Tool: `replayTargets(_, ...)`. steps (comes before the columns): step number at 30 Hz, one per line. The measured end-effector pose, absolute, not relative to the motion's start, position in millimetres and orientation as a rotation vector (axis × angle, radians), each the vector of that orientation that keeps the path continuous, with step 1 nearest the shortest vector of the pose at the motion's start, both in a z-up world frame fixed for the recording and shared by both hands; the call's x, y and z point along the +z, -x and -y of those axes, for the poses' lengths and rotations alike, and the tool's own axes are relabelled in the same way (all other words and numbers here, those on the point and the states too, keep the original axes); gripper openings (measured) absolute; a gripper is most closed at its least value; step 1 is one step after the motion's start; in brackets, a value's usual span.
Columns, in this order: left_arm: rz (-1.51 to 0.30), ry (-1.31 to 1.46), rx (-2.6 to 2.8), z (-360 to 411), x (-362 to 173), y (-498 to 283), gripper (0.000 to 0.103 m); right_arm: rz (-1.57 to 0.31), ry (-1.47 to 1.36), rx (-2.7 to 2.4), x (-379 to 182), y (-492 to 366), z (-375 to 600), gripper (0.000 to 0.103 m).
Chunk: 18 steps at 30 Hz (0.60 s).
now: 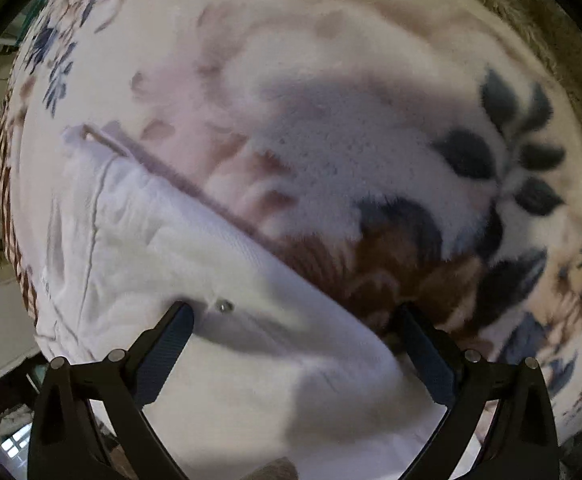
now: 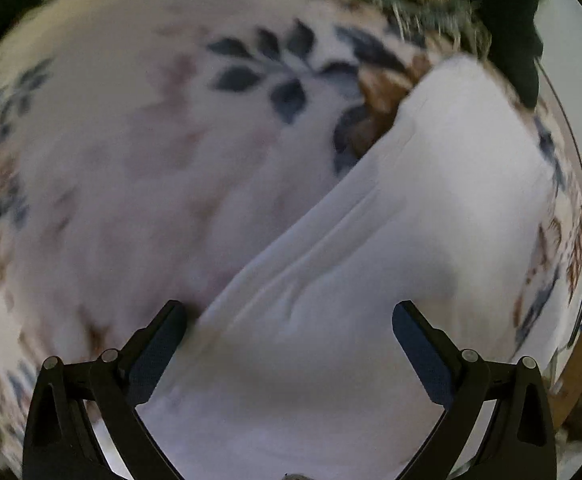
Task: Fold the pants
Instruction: 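Lower both tools onto the white trousers' waistband and close both grippers, then lift the waistband with both grippers and fold it toward the trouser hems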
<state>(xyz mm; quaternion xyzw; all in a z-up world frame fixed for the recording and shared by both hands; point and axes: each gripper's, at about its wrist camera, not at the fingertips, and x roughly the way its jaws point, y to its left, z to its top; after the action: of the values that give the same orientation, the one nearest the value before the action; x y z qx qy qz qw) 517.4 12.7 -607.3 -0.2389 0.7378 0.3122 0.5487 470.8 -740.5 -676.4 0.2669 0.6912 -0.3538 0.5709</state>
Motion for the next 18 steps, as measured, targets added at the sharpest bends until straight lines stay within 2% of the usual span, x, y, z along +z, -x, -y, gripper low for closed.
replayTargets(2, -1.722, 0.543, 0.715, -8, -601, -517, 0.101, -1.626, -0.646, -0.842, -686, -470, 741, 0.103)
replayTargets(3, -1.697, 0.529, 0.691, -6, -595, -517, 0.091, -1.619, -0.643, -0.842, -686, -471, 739, 0.101)
replayTargets(4, -1.678, 0.512, 0.671, -3, -587, -517, 0.078, -1.613, -0.637, -0.833, -686, -471, 738, 0.094)
replayTargets(5, -1.663, 0.500, 0.655, -1, -580, -514, 0.068, -1.608, -0.622, -0.823, -685, -472, 735, 0.083)
replayTargets(6, -1.646, 0.480, 0.642, 2, -569, -511, 0.049, -1.602, -0.618, -0.819, -683, -472, 734, 0.075)
replayTargets(7, -1.630, 0.475, 0.628, 4, -561, -508, 0.038, -1.597, -0.615, -0.819, -681, -472, 732, 0.055)
replayTargets(8, -1.611, 0.482, 0.609, 6, -552, -504, 0.032, -1.591, -0.619, -0.815, -679, -471, 730, 0.034)
replayTargets(9, -1.590, 0.490, 0.589, 8, -541, -498, 0.024, -1.583, -0.638, -0.806, -678, -470, 728, 0.024)
replayTargets(10, -1.568, 0.497, 0.569, 9, -532, -492, 0.020, -1.577, -0.648, -0.797, -676, -469, 723, 0.012)
replayTargets(13, -1.498, 0.502, 0.503, 16, -494, -470, 0.014, -1.531, -0.619, -0.771, -661, -463, 712, 0.008)
replayTargets(18, -1.395, 0.480, 0.375, 28, -423, -421, 0.013, -1.426, -0.566, -0.714, -616, -432, 691, 0.006)
